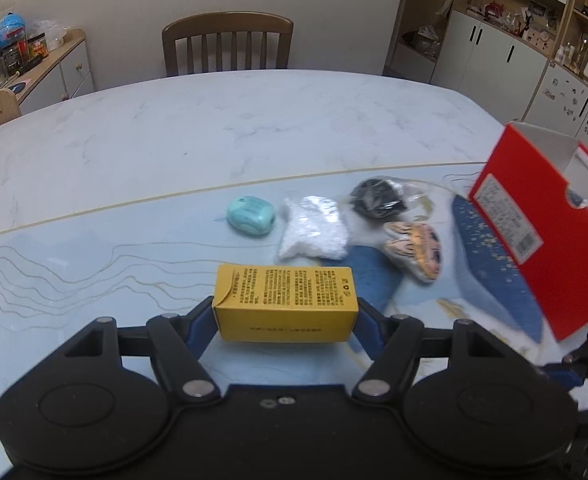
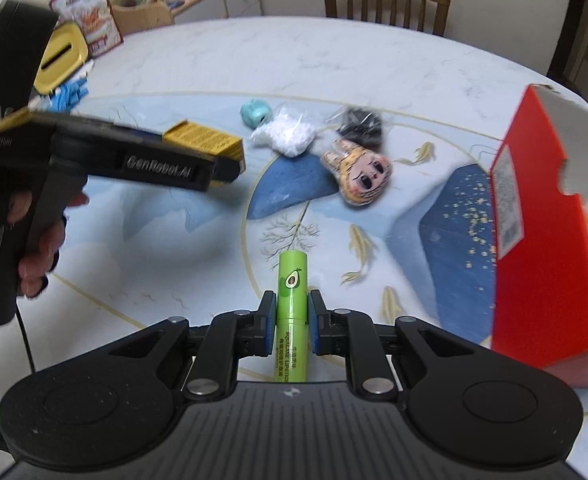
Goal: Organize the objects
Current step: 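Carry the yellow box and green battery with both grippers into the shoebox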
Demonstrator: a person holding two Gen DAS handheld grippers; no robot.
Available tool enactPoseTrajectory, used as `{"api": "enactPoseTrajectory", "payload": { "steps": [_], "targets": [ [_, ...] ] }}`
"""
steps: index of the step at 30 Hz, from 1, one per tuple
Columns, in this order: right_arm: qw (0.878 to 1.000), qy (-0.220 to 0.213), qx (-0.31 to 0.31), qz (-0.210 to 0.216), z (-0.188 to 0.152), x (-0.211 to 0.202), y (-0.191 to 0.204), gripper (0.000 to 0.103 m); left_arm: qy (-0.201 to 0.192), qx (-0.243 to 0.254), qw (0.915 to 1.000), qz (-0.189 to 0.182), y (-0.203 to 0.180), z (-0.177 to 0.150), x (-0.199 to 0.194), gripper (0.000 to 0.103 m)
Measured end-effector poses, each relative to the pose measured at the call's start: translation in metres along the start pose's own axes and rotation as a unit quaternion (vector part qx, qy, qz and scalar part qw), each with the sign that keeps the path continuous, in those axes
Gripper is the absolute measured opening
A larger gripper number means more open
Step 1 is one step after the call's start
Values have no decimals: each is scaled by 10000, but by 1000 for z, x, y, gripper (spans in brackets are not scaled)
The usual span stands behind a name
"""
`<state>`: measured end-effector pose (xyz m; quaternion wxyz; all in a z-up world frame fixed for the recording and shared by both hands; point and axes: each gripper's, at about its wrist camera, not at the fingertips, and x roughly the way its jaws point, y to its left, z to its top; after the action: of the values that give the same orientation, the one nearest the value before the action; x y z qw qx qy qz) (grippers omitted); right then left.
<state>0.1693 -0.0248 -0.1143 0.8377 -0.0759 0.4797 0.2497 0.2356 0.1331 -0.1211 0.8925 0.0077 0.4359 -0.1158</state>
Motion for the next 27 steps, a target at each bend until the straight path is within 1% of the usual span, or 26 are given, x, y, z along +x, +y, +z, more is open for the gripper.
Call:
{"api": "enactPoseTrajectory", "payload": {
  "steps": [7,13,18,27],
  "targets": [
    [9991,-250,280,216,3,-40,-27,16,19,38,9999,-156,-30,9,-28,69],
    [9972,-506,440,318,5,-72,-55,16,-84,33,9992,-402,-62,18,-50,69],
    [9955,-678,575,323,8,-93,-84,16,-156,123,9982,-561,-94,25,-60,69],
    [9937,-910,624,199,8,-117,-136,16,-204,307,9973,-634,-148,37,-61,69]
  ]
}}
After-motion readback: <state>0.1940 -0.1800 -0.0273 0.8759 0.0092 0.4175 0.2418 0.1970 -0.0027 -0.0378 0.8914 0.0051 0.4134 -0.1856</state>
